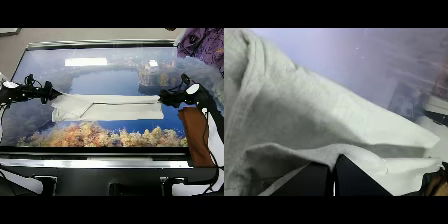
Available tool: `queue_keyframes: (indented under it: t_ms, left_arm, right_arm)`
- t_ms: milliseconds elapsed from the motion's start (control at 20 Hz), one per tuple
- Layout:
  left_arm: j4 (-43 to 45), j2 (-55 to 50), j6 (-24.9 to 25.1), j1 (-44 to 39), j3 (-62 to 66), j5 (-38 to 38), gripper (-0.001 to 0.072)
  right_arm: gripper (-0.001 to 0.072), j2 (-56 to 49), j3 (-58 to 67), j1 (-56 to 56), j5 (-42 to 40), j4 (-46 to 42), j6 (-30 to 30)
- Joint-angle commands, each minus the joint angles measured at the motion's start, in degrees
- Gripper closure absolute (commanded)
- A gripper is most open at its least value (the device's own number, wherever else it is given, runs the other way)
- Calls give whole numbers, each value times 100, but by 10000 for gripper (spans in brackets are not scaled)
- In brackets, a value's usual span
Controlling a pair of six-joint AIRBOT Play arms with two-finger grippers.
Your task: Fold the clothes and pants, and hang the long-sleeved shirts on hangers.
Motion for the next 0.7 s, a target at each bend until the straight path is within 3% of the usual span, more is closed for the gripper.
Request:
queue_keyframes:
  t_ms: [0, 50, 100, 150, 200, 300, 350, 450, 500, 650]
  left_arm:
    - [-26, -533, -35, -74, 339, 11, 674]
    - [-52, -586, -37, -74, 345, 13, 568]
    - [-55, -599, -72, -72, 350, 15, 326]
    - [-55, -581, -83, -46, 358, 4, 210]
    - [-46, -551, -83, 2, 404, -72, 206]
    - [2, -411, -96, 155, 568, -205, 207]
    - [175, -273, -138, 219, 643, -199, 207]
    - [898, 22, -317, 275, 807, -212, 207]
    - [1285, 186, -413, 273, 841, -203, 207]
    - [2332, 647, -702, 184, 839, -203, 207]
  right_arm:
    - [622, -369, 37, 4, -146, 385, -149]
    - [499, -409, 37, 4, -101, 540, -205]
    - [418, -404, 70, 2, 0, 577, -201]
    - [351, -404, 221, -15, 238, 431, -195]
    - [340, -404, 442, -61, 535, 216, -114]
    - [190, -407, 868, -374, 1071, -111, 199]
    - [152, -407, 953, -623, 1263, -35, 208]
    - [134, -490, 951, -1115, 1672, 452, -61]
    - [92, -586, 951, -1281, 1897, 739, -302]
    - [90, -879, 951, -1342, 2122, 1152, -833]
